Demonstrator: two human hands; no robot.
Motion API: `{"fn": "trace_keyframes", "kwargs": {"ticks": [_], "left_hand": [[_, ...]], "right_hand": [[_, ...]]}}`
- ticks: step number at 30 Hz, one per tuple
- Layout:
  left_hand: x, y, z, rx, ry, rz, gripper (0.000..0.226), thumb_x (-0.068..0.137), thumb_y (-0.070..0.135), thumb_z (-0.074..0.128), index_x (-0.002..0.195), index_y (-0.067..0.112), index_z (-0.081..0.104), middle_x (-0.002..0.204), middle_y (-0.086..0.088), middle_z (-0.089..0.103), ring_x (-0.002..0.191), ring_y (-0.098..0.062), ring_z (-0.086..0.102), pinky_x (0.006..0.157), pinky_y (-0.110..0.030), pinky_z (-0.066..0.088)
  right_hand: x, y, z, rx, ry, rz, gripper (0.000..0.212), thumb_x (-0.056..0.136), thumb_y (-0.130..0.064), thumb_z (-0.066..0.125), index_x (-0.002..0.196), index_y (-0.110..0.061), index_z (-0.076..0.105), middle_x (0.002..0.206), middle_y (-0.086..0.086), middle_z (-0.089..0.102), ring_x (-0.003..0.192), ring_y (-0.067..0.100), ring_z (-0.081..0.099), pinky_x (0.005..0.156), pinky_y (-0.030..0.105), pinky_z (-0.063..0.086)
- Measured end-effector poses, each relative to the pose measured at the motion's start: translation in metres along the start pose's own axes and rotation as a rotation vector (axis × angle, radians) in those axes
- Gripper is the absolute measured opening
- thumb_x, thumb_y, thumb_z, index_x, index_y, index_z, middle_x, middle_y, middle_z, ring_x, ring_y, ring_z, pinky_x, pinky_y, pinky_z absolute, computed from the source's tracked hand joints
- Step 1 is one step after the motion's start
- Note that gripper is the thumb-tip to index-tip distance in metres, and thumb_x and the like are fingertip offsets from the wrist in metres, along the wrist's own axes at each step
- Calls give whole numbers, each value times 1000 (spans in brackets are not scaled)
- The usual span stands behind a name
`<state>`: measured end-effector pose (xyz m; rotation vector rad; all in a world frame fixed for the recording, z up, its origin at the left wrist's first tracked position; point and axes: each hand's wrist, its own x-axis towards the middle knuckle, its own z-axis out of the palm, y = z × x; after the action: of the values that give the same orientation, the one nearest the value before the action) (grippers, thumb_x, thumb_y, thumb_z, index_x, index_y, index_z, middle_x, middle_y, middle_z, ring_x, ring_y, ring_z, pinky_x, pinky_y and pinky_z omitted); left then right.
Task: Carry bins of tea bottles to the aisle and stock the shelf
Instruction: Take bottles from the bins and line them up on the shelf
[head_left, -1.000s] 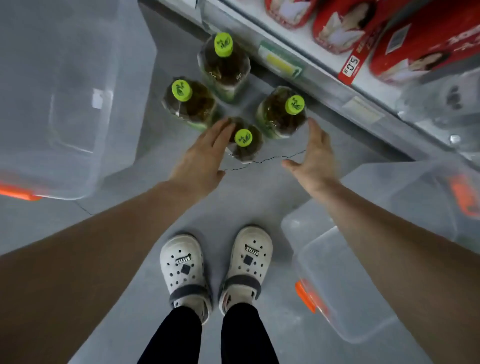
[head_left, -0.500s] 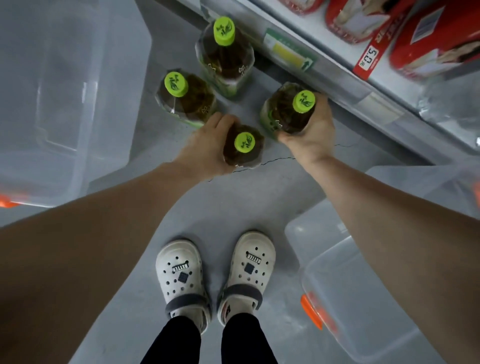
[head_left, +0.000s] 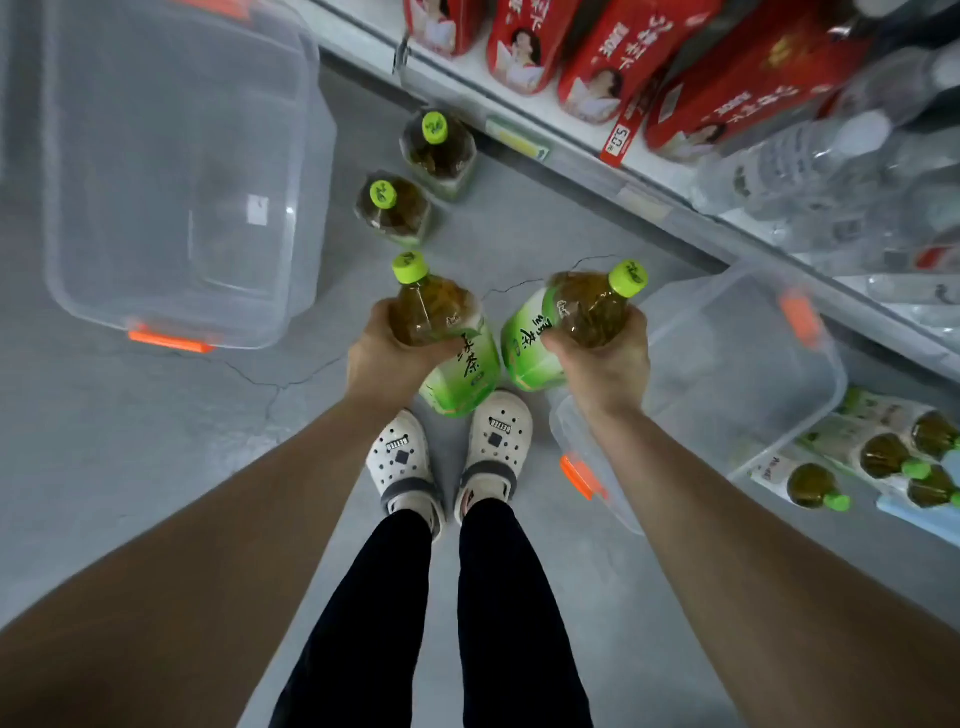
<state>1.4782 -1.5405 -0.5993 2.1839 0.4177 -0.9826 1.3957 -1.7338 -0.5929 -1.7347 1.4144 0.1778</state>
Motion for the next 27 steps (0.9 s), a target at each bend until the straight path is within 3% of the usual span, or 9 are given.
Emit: {"fn": "trace_keyframes", "kwargs": {"ticks": [3, 6, 10, 14, 18, 22, 27], "left_hand": [[-53, 34, -29, 13, -12, 40, 88, 57, 52, 86, 134, 27, 50, 118, 4, 67, 111, -21, 62, 98, -38, 51], [-105, 75, -65, 5, -22, 101, 97, 47, 61, 80, 133, 25, 52, 117, 4, 68, 111, -20, 63, 98, -38, 51], [-165, 130, -111, 50, 22, 216, 79, 64, 44, 89, 131, 23, 54, 121, 1, 68, 113, -20, 62, 97, -31, 49], [-225, 184, -145, 86, 37, 337, 75, 66, 47, 87, 128, 20, 55, 121, 0, 68, 113, -22, 62, 94, -33, 50], [-282, 231, -172, 133, 15, 508, 82, 56, 60, 82, 125, 23, 57, 116, 3, 69, 108, -21, 64, 92, -35, 52], [-336, 279, -186, 251, -21, 745, 79, 65, 60, 82, 128, 20, 56, 120, -1, 69, 111, -23, 63, 93, -34, 49], [-406, 349, -198, 390, -74, 1010, 77, 61, 72, 74, 120, 25, 60, 117, 1, 71, 111, -25, 64, 90, -33, 49]], "right_hand": [[-47, -20, -45, -37, -11, -62, 76, 58, -37, 82, 126, -25, 51, 121, -2, 61, 105, 18, 61, 90, 29, 49], [-89, -48, -94, -18, -16, -86, 79, 59, -38, 83, 129, -24, 49, 125, -2, 60, 108, 17, 60, 93, 27, 46], [-142, -87, -155, 10, 29, -150, 77, 59, -39, 83, 127, -24, 50, 123, -1, 60, 108, 17, 61, 91, 26, 46], [-193, -119, -219, 46, 82, -241, 74, 57, -45, 79, 123, -28, 51, 117, -4, 62, 105, 17, 62, 94, 36, 50], [-238, -145, -285, 89, 174, -373, 66, 69, -34, 83, 126, -26, 52, 109, -10, 59, 97, 10, 56, 83, 20, 40], [-271, -166, -347, 162, 302, -461, 66, 69, -37, 83, 127, -30, 53, 110, -13, 64, 103, 10, 60, 91, 29, 47], [-314, -197, -429, 265, 439, -527, 72, 71, -35, 84, 135, -35, 51, 99, -26, 60, 99, 4, 57, 92, 25, 45]]}}
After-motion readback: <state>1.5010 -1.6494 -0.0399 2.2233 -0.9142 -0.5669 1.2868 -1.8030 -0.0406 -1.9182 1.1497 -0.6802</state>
